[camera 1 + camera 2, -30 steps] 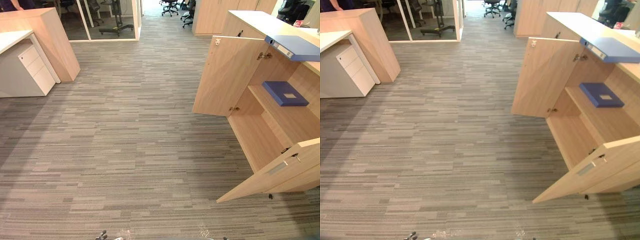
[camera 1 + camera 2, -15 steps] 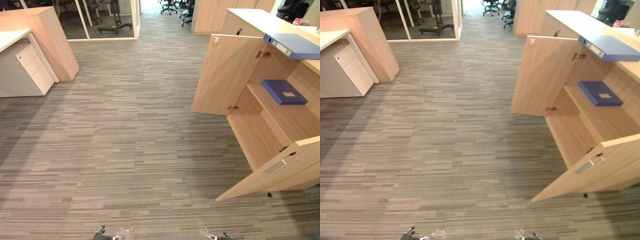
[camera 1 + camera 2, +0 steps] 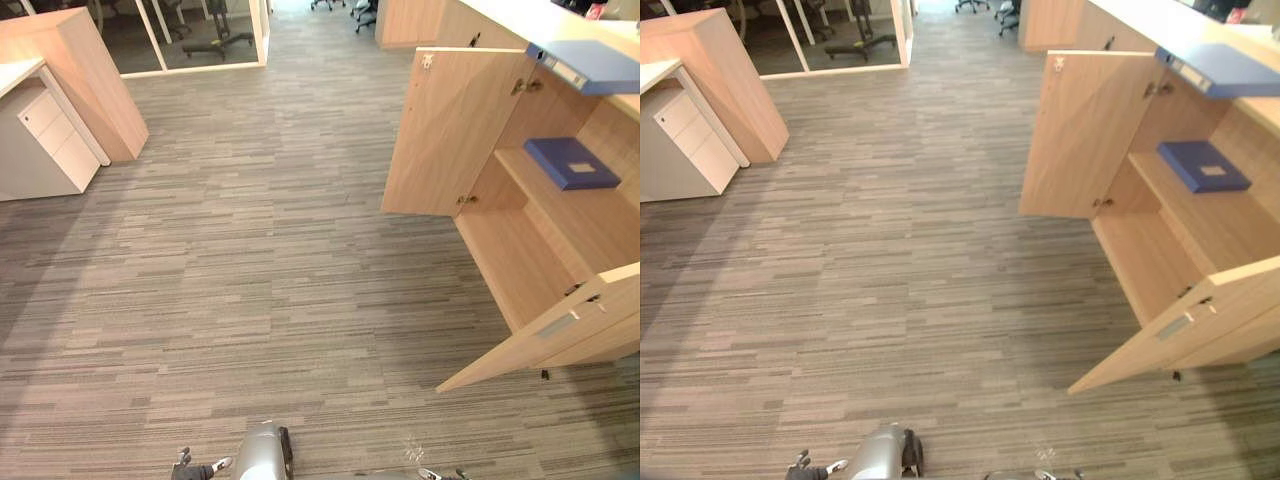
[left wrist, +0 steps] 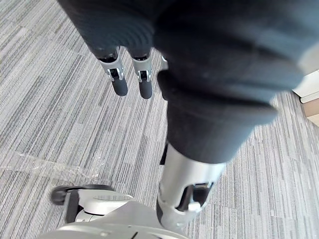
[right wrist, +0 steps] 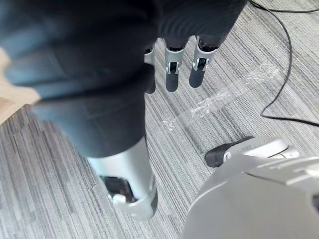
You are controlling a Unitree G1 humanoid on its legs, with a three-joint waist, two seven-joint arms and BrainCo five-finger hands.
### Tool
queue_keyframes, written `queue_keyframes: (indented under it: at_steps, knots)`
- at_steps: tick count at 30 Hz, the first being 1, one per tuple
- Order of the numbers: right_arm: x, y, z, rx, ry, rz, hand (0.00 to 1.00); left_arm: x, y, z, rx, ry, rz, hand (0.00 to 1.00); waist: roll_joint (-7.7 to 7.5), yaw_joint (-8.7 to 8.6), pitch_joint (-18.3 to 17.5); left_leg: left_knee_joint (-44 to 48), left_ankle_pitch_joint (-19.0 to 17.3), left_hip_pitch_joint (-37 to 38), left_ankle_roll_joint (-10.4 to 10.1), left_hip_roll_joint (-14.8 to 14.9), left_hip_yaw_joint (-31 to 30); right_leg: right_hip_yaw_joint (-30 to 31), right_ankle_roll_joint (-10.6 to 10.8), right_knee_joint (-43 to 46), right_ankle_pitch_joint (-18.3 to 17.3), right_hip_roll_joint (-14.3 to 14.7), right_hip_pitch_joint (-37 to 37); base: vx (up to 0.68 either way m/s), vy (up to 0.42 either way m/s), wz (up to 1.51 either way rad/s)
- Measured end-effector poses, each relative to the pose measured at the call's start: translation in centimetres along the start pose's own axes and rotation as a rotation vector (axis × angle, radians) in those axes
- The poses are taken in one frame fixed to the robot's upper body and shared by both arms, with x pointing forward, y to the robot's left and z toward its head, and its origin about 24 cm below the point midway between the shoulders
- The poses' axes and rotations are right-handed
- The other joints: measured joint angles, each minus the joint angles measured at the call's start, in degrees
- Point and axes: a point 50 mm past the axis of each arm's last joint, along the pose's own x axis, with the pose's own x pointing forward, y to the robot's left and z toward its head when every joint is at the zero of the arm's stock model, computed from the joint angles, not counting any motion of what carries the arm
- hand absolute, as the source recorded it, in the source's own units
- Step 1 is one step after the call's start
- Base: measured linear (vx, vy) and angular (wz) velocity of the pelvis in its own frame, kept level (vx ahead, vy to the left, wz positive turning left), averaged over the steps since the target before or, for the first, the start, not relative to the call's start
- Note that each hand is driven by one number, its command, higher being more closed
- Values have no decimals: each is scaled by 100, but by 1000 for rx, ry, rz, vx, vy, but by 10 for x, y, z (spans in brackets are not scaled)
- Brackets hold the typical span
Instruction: Walk over to the cabinet, pick up the folder, carry it to the office cabinet, place the folder inside the office cabinet, then close the office cabinet door
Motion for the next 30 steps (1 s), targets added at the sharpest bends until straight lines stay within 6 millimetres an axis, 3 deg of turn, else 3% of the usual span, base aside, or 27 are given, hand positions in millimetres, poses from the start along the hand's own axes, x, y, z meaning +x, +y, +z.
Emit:
queue_keyframes:
  at_steps: [2,4,5,6,7,10,11,12,13,14,15,17,19,20,21,22,24,26,27,28,30]
  knots:
    - [0,-1,0,-3,-1,-5,0,0,0,-2,0,6,1,0,30,-1,-18,-1194,305,71,-106,131,-199,136,272,-20,-170,-154,41,273,289,-32]
    - [0,-4,-1,-15,2,-19,0,-1,0,-6,5,27,2,0,88,-11,-91,-1272,454,153,-149,219,-359,267,541,-32,-389,-287,217,347,403,-44]
    - [-1,2,-8,-27,24,-6,0,0,8,-9,23,37,15,0,-106,2,-261,-1076,1031,139,-146,-81,-320,345,645,-30,-546,-689,268,479,512,-73]
    - [-2,7,-12,-21,47,6,0,0,15,-10,39,39,26,0,-288,22,-460,-1014,1132,154,-82,-348,-110,458,674,207,-499,-1007,87,401,420,-81]
    - [-2,9,-11,-27,45,11,0,1,16,-10,44,40,25,0,-322,21,-555,-1022,1144,185,-42,-406,33,501,643,447,-415,-1105,-73,421,399,-95]
    - [1,14,7,-57,-6,40,0,3,9,-6,147,20,-30,0,-196,0,-555,-1179,883,806,398,-624,548,395,499,2210,304,-1431,-936,429,415,-75]
    - [2,17,15,-59,-34,52,0,3,6,-3,189,5,-64,0,-144,-59,-526,-1263,779,1112,546,-723,687,-67,225,3336,485,-1674,-1334,371,353,-41]
    - [2,20,19,-63,-46,61,0,4,4,0,199,-3,-78,0,-137,-96,-524,-1317,750,1256,584,-767,718,-419,87,3863,522,-1801,-1521,342,311,-20]
    - [1,26,25,-89,-68,82,0,6,-2,7,218,-25,-108,0,-119,-121,-526,-1492,735,1518,604,-839,726,-1216,-113,4629,441,-2069,-1750,306,243,-11]
    - [1,32,31,-113,-89,86,0,8,-9,14,239,-51,-138,0,-78,-127,-482,-1684,734,1776,607,-861,729,-1885,-107,4890,201,-2155,-1824,278,207,-9]
    - [1,32,33,-122,-96,86,0,8,-12,17,247,-63,-156,0,-57,-128,-446,-1755,733,1898,607,-851,731,-2140,-8,4836,24,-2121,-1834,226,119,-13]
    - [1,35,44,-134,-134,109,0,8,-27,25,262,-88,-207,0,75,-181,-259,-1862,641,2183,596,-746,808,-2501,279,4019,-351,-1678,-2003,172,12,-22]
    - [1,40,52,-123,-154,128,0,7,-38,28,256,-96,-236,0,116,-187,-139,-1842,421,2276,589,-652,959,-2501,288,2769,-284,-1276,-2155,118,-92,-43]
    - [0,43,54,-117,-158,136,0,6,-44,30,247,-94,-249,0,88,-184,-67,-1877,340,2339,512,-638,1029,-2503,306,1769,13,-1077,-2190,151,-175,-31]
    - [0,42,55,-82,-158,137,0,5,-49,27,246,-78,-269,0,28,-290,-22,-1966,309,2399,469,-623,993,-2474,221,1316,645,-974,-2153,150,-152,-8]
    - [1,41,55,-66,-157,133,0,5,-51,28,248,-82,-278,0,32,-338,-20,-2093,300,2492,449,-611,971,-2512,169,1246,739,-914,-2134,192,-155,3]
    - [2,37,55,-20,-150,127,0,4,-57,29,234,-75,-302,0,179,-352,7,-2313,312,2565,217,-410,950,-2617,-44,1338,504,-666,-2167,259,-155,-16]
    - [3,33,50,34,-124,111,0,4,-57,27,198,-64,-297,0,213,-356,0,-2382,275,2743,41,-146,954,-2649,-156,1481,175,-384,-2101,281,-230,-17]
    - [4,25,44,68,-105,88,0,4,-56,26,182,-54,-294,0,222,-370,-31,-2175,126,2800,-146,50,945,-2760,-186,1630,-110,-269,-2021,345,-325,-1]
    - [4,21,38,83,-91,76,0,4,-56,25,176,-49,-294,0,239,-393,-40,-1898,10,2760,-205,188,907,-2794,-197,1653,-235,-191,-1925,400,-372,20]
    - [3,3,13,108,-22,24,0,6,-50,26,112,-39,-268,0,216,-403,-105,395,-391,2063,-443,734,747,-2832,-194,1497,-442,77,-1454,419,-339,7]
